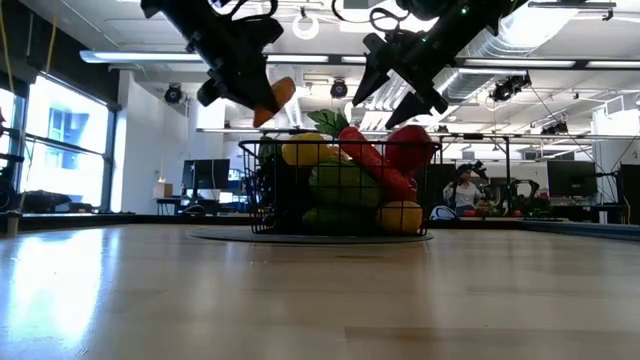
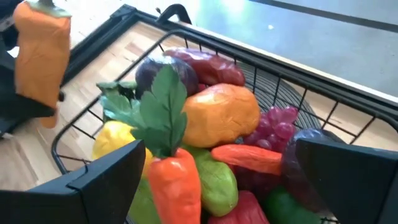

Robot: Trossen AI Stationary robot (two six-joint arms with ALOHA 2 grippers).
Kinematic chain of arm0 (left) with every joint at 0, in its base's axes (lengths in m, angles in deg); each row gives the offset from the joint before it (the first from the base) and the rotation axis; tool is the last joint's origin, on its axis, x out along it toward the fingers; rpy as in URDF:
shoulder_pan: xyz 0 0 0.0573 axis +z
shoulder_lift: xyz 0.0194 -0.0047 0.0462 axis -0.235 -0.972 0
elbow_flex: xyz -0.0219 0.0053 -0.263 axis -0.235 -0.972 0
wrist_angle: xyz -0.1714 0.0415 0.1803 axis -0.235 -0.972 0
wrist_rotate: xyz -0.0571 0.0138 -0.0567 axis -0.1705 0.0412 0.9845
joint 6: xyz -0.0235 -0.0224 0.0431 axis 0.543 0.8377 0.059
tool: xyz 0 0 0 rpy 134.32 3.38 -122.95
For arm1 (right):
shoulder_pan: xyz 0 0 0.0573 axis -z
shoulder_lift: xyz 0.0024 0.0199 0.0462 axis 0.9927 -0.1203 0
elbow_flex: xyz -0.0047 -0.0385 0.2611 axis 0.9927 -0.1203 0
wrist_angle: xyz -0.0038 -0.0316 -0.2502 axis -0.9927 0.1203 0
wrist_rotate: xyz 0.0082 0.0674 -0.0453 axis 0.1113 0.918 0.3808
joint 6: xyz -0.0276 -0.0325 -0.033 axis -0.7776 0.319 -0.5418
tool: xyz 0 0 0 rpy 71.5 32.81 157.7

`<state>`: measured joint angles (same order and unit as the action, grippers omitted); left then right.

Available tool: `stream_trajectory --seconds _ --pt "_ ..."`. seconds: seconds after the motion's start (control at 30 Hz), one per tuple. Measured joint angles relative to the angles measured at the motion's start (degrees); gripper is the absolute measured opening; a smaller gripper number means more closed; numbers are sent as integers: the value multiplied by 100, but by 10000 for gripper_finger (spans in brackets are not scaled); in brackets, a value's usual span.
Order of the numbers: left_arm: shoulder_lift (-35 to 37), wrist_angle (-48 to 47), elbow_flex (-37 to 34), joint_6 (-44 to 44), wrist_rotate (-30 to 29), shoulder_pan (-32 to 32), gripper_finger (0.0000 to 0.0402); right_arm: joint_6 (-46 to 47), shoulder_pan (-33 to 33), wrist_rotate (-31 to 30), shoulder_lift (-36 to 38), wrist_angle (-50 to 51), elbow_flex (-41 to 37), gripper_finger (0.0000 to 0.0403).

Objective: Build produce basket
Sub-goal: Put the orange chili pepper into the black mesh basket, then return to Home Position

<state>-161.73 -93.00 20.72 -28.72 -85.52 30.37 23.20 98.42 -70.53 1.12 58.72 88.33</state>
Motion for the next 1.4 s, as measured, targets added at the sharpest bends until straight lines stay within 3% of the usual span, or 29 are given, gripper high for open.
stream_trajectory --seconds 0.23,0.6,0.93,1.13,1.4 --pt "-191 478 3 -586 107 255 53 96 0 2 0 -66 2 399" --pt "-906 491 0 -628 496 292 56 96 0 2 0 -65 2 399" --pt "-970 524 14 -960 1200 435 136 96 0 3 0 -64 2 399" --pt "-970 149 436 -1142 1305 639 185 96 0 4 0 -62 2 399" --pt "-882 -1113 1241 -1593 1305 759 195 -57 0 337 21 -110 2 399"
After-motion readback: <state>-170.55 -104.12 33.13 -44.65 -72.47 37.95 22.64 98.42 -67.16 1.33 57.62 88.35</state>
